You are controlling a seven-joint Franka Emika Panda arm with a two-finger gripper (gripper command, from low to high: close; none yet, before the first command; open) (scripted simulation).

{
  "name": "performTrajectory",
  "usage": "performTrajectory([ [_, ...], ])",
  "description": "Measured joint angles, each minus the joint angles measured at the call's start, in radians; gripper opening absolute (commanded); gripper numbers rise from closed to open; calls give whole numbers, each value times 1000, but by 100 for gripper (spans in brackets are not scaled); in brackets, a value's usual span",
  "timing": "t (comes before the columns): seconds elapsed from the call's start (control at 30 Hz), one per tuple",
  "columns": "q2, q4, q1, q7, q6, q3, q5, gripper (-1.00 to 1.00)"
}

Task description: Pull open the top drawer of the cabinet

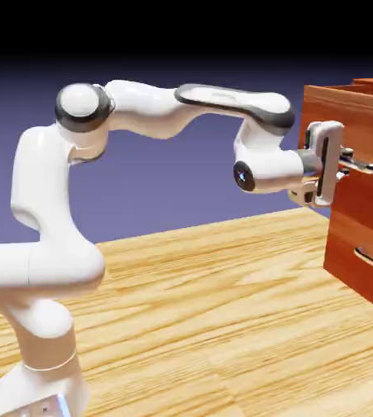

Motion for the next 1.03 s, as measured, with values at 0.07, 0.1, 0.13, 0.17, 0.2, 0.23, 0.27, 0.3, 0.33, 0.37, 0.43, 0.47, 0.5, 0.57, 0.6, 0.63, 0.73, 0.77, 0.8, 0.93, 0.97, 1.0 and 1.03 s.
performTrajectory([
  [0.07, 54, -44, 59, -63, 2, -36, 14, -100],
  [0.1, 63, -69, 95, -72, -2, -66, 15, -100],
  [0.13, 71, -93, 131, -81, -7, -97, 16, -100],
  [0.17, 76, -117, 167, -87, -12, -128, 16, -100],
  [0.2, 80, -140, 204, -90, -16, -160, 16, -100],
  [0.23, 85, -161, 240, -97, -19, -191, 16, -100],
  [0.27, 78, -185, 276, -91, -26, -225, 15, -100],
  [0.3, 42, -204, 293, -49, -38, -248, 5, -100],
  [0.33, 6, -213, 296, -5, -49, -258, -6, -100],
  [0.37, -30, -220, 294, 38, -58, -264, -16, -100],
  [0.43, -101, -230, 283, 125, -77, -271, -36, -100],
  [0.47, -136, -233, 277, 168, -86, -273, -46, -100],
  [0.5, -124, -236, 287, 152, -83, -280, -42, -100],
  [0.57, -55, -236, 314, 65, -66, -290, -23, -100],
  [0.6, -20, -236, 328, 22, -58, -295, -12, -100],
  [0.63, 15, -237, 343, -22, -50, -300, -2, -100],
  [0.73, 55, -264, 392, -72, -43, -332, 5, -100],
  [0.77, 19, -274, 392, -29, -52, -338, -6, -100],
  [0.8, -16, -283, 390, 15, -62, -342, -17, -100],
  [0.93, -161, -315, 375, 186, -102, -358, -51, -100],
  [0.97, -198, -322, 371, 227, -113, -362, -57, -100],
  [1.0, -234, -329, 366, 268, -124, -366, -63, -100],
  [1.03, -270, -335, 360, 309, -135, -369, -68, -100],
])
